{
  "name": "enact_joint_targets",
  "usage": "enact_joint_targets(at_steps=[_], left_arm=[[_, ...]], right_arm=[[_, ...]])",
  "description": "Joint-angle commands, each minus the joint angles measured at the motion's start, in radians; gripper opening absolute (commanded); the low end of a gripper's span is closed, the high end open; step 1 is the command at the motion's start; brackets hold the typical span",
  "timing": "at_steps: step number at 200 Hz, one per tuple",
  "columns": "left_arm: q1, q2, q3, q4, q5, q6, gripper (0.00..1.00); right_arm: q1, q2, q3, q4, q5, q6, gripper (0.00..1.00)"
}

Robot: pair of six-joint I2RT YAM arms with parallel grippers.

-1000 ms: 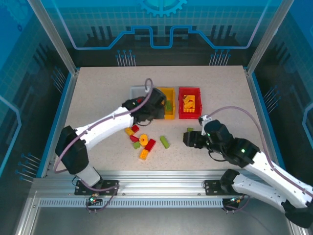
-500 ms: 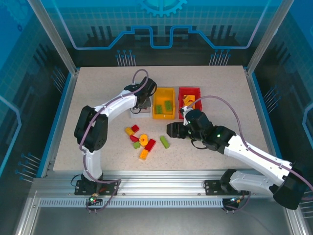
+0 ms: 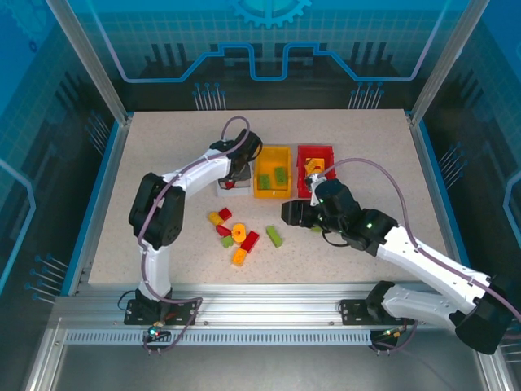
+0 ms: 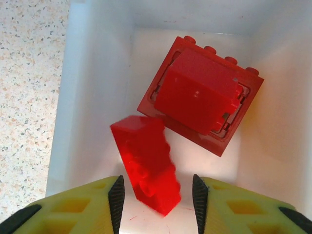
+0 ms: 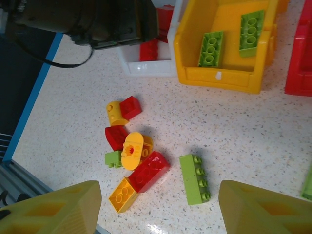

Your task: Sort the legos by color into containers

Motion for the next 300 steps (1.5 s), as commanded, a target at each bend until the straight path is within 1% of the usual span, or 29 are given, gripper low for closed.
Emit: enact_joint_targets(at_steps=[1, 38, 52, 80, 110, 117, 133, 143, 165, 181, 191, 217, 232, 252, 276, 300], left_arm=[[-0.016, -0.115, 0.016, -0.026, -0.009, 0.007, 0.45], [-0.063, -0.292, -0.021, -0.020, -0.011, 0.006, 0.44], [-0.081, -0.372, -0.052, -0.013, 0.014, 0.004, 0.45], [-0.118, -0.545, -0.154, 0.008, 0.128, -0.007, 0.47], [-0.121, -0.742, -0.291, 0.015, 0.276, -0.076, 0.48], [-0.122, -0.778, -0.321, 0.016, 0.311, -0.093, 0.48], [-0.122, -0.855, -0.384, 0.008, 0.381, -0.134, 0.49], [-0.122, -0.897, -0.424, -0.002, 0.410, -0.160, 0.48], [-0.122, -0.999, -0.526, -0.010, 0.437, -0.212, 0.48], [-0.123, -1.071, -0.607, 0.016, 0.471, -0.231, 0.48], [-0.123, -1.104, -0.653, 0.035, 0.495, -0.244, 0.48], [-0.124, -1.167, -0.750, 0.073, 0.557, -0.281, 0.49], [-0.124, -1.200, -0.784, 0.074, 0.563, -0.301, 0.49], [-0.123, -1.229, -0.809, 0.071, 0.563, -0.316, 0.49], [-0.125, -1.240, -0.816, 0.071, 0.564, -0.321, 0.49], [-0.125, -1.237, -0.821, 0.077, 0.567, -0.321, 0.49]], right_arm=[[-0.023, -0.023, 0.008, -0.044, -0.011, -0.022, 0.66], [-0.032, -0.054, 0.013, -0.112, 0.015, -0.061, 0.66], [-0.033, -0.065, 0.015, -0.151, 0.037, -0.074, 0.66], [-0.033, -0.090, 0.015, -0.209, 0.067, -0.100, 0.66], [-0.028, -0.095, 0.015, -0.249, 0.072, -0.124, 0.66], [-0.023, -0.093, 0.045, -0.255, 0.075, -0.127, 0.65], [0.008, -0.077, 0.055, -0.270, 0.098, -0.130, 0.65], [0.047, -0.059, 0.065, -0.275, 0.122, -0.129, 0.65], [0.155, 0.005, 0.070, -0.252, 0.168, -0.101, 0.65], [0.234, 0.065, 0.054, -0.212, 0.203, -0.096, 0.65], [0.255, 0.109, 0.046, -0.199, 0.219, -0.100, 0.66], [0.253, 0.258, 0.041, -0.161, 0.209, -0.149, 0.69], [0.246, 0.359, 0.057, -0.129, 0.187, -0.184, 0.71], [0.216, 0.484, 0.091, -0.104, 0.148, -0.211, 0.71], [0.176, 0.608, 0.149, -0.110, 0.122, -0.229, 0.62], [0.162, 0.674, 0.176, -0.077, 0.104, -0.241, 0.54]])
